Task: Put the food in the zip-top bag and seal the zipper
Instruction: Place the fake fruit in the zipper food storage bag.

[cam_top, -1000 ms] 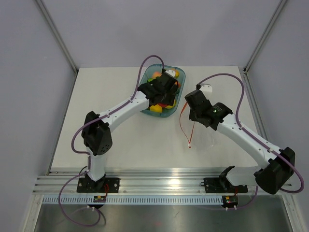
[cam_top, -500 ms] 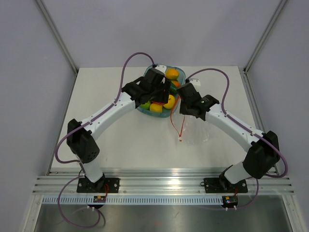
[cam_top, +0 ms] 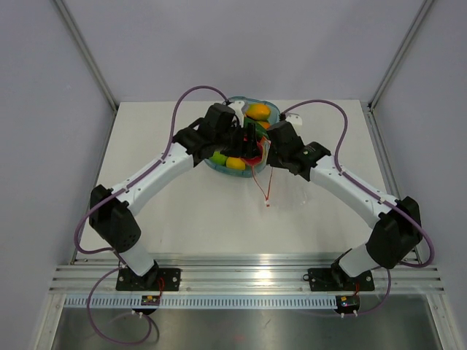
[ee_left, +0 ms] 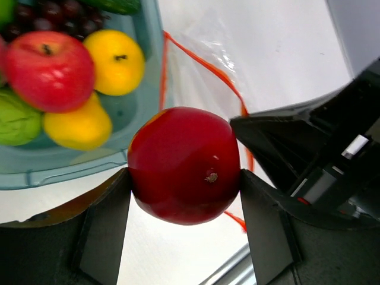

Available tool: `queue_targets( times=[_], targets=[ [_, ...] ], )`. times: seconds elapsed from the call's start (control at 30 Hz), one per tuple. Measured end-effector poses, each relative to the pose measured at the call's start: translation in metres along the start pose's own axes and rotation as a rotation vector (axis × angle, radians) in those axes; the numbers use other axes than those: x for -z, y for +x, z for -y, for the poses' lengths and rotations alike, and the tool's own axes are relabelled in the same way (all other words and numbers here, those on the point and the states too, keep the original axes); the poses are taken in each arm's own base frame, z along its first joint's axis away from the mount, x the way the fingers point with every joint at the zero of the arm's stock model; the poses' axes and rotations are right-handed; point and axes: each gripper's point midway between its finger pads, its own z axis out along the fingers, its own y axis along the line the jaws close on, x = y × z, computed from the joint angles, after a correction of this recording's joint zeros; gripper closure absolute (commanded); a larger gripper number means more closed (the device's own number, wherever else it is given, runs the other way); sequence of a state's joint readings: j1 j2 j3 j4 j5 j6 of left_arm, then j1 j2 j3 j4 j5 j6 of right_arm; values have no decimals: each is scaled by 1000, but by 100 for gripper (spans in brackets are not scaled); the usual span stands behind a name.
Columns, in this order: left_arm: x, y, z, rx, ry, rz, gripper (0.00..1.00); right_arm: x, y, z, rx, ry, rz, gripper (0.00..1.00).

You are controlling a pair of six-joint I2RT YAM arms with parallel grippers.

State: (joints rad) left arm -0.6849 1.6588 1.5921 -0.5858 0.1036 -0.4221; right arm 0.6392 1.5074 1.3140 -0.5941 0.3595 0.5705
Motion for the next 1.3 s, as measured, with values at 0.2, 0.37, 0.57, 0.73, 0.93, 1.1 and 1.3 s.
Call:
queue_targets(
  times=[0.2, 0.37, 0.57, 0.73, 0.93, 1.1, 1.3],
  targets=[
    [-8, 16, 16, 62, 120, -44, 48, 4, -4, -6, -33, -33, 18, 100],
    [-14, 28, 20, 105, 166, -71, 49, 9, -4, -4, -48, -45, 18, 100],
    [-18, 31, 21, 137, 180, -76, 49, 20, -9, -5, -72, -74, 34, 100],
    [-29, 32, 20, 164, 181, -78, 50, 33, -16, -12, -103, -128, 46, 100],
    [-41, 40, 20, 179, 174, -100, 14, 40, -14, -17, -124, -170, 37, 100],
    [-43, 52, 21, 162, 162, -144, 1, 37, -14, -12, -140, -156, 35, 100],
    [-28, 59, 34, 108, 190, -152, 20, 21, -1, 19, -183, -83, 1, 100]
  ],
)
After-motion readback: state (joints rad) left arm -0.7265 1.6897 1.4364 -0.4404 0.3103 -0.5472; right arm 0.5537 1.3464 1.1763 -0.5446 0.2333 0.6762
